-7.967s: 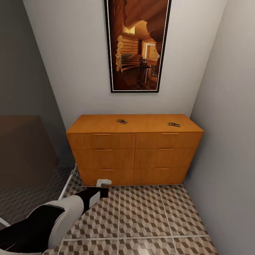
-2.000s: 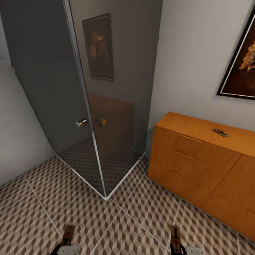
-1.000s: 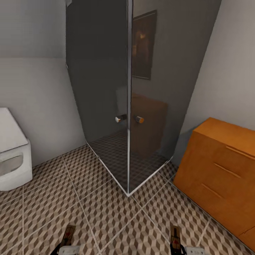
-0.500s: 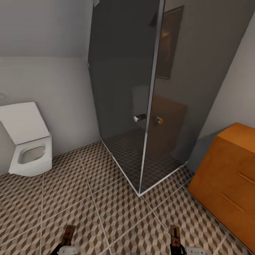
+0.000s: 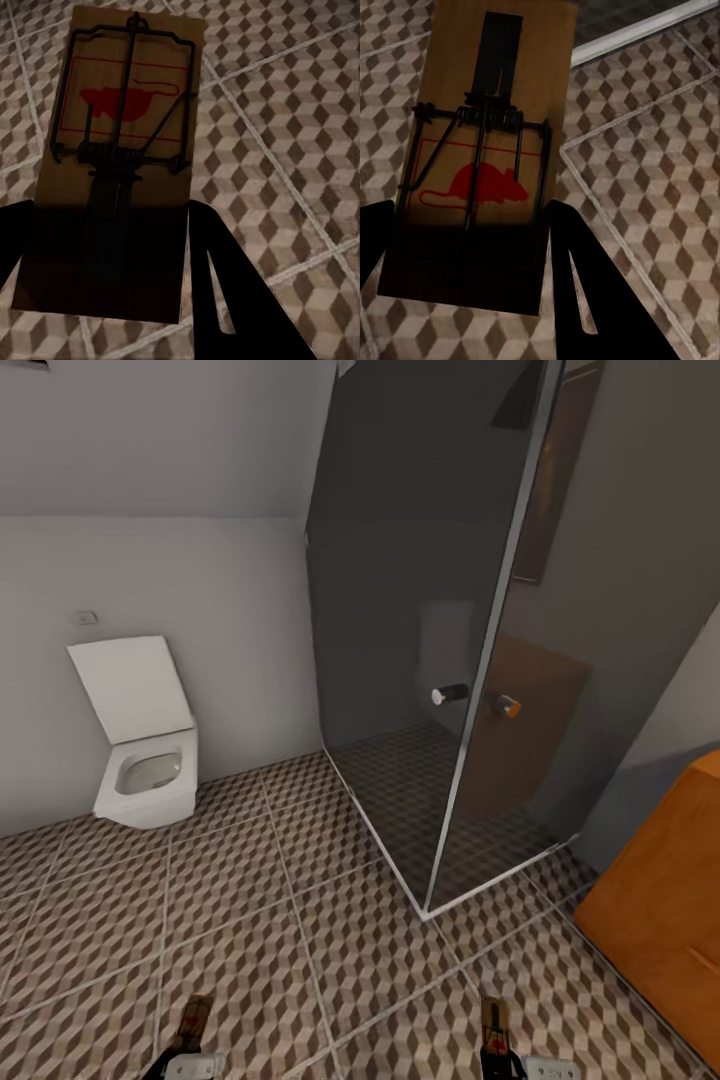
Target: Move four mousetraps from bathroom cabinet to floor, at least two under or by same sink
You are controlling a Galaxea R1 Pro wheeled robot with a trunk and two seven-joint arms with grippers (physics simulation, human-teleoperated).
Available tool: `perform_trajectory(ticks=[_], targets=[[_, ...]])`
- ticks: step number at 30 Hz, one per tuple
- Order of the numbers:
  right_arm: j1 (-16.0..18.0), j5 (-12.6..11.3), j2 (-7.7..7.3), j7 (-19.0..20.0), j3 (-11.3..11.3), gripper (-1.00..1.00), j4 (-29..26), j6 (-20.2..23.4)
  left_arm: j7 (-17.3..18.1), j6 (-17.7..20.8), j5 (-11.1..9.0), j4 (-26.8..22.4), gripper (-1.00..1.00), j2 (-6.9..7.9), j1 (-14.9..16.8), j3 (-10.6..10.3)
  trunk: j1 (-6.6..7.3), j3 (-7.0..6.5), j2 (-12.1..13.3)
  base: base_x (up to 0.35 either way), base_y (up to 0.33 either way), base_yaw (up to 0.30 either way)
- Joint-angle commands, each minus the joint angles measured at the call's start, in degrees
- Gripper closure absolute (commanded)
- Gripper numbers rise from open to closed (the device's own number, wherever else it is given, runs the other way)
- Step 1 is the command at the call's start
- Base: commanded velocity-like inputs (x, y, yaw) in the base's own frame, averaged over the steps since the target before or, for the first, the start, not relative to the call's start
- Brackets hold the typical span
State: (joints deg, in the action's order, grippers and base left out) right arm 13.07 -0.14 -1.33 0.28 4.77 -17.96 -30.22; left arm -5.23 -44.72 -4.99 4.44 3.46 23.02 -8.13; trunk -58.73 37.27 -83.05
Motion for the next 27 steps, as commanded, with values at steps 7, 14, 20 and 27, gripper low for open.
perform_trajectory(ticks=[7, 14, 20, 27], targets=[[0.0, -0.2, 0.01, 0.3, 0.2, 1.00, 0.0, -0.2, -0.3, -0.3, -0.3, 0.2, 1.00, -0.03, 0.1, -0.5, 0.00, 0.22, 0.0, 0.000, 0.000, 0.284], [0.0, -0.2, 0.01, 0.3, 0.2, 1.00, 0.0, -0.2, -0.3, -0.3, -0.3, 0.2, 1.00, -0.03, 0.1, -0.5, 0.00, 0.39, 0.0, 0.000, 0.000, 0.284], [0.0, -0.2, 0.01, 0.3, 0.2, 1.00, 0.0, -0.2, -0.3, -0.3, -0.3, 0.2, 1.00, -0.03, 0.1, -0.5, 0.00, 0.54, 0.0, 0.000, 0.000, 0.284], [0.0, -0.2, 0.01, 0.3, 0.2, 1.00, 0.0, -0.2, -0.3, -0.3, -0.3, 0.2, 1.00, -0.03, 0.1, -0.5, 0.00, 0.71, 0.0, 0.000, 0.000, 0.284]])
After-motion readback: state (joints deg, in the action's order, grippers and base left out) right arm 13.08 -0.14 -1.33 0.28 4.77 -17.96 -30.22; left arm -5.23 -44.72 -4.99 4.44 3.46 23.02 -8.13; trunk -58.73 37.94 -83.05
